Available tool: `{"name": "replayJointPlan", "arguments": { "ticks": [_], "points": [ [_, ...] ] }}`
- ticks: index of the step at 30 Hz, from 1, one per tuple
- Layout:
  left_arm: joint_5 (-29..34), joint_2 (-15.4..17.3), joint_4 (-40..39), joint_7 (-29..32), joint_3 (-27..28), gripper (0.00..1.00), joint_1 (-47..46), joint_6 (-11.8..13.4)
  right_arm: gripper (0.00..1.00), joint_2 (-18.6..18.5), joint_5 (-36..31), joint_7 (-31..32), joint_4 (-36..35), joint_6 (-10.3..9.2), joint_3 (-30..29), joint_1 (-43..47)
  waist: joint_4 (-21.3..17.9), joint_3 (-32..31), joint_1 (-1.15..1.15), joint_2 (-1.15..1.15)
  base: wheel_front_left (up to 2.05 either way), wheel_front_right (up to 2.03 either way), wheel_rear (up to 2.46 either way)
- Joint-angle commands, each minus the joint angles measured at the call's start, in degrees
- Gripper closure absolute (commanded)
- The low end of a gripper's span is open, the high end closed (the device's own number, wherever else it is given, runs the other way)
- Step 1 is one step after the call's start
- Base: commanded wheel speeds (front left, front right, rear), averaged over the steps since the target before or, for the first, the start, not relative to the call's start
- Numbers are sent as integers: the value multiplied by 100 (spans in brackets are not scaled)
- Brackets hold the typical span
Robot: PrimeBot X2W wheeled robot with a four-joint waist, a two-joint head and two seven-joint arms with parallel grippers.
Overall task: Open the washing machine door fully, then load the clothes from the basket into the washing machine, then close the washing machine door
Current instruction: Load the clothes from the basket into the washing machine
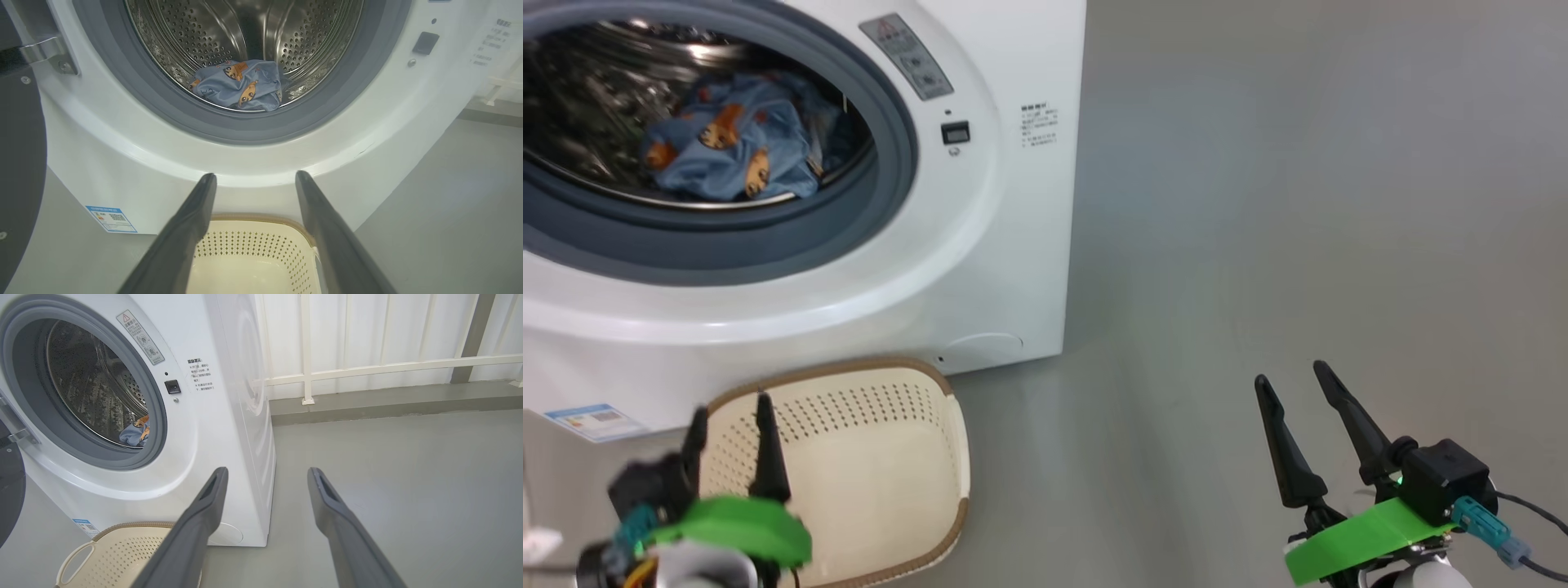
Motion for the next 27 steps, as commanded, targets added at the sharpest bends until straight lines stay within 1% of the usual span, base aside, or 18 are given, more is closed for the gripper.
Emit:
{"name": "replayJointPlan", "arguments": {
  "ticks": [1, 8, 14, 18, 27],
  "points": [
    [-19, 90, -400, -37, 103, 0, 282, 82, 0, -35, -80, -27, -165, 16, 95, 19, 107, -234, 1, 0, 0, 0, 0],
    [23, 85, -1335, -37, -111, 0, 1263, 402, 0, -35, -82, -27, -156, 16, 69, 177, 184, -510, 1, 0, 0, 0, 0],
    [92, 84, -1916, -37, -341, 0, 1837, 515, 0, -45, -71, -27, -163, 16, 74, 276, 214, -686, 1, 0, 0, 0, 0],
    [74, 84, -2170, -37, -385, 0, 2058, 608, 0, -66, -65, -27, -170, 16, 50, 328, 221, -755, 1, 0, 0, 0, 0],
    [26, 83, -2344, -37, -382, 0, 2268, 680, 0, -65, -84, -27, -90, 16, 19, 411, 242, -778, 1, 0, 0, 0, 0]
  ]
}}
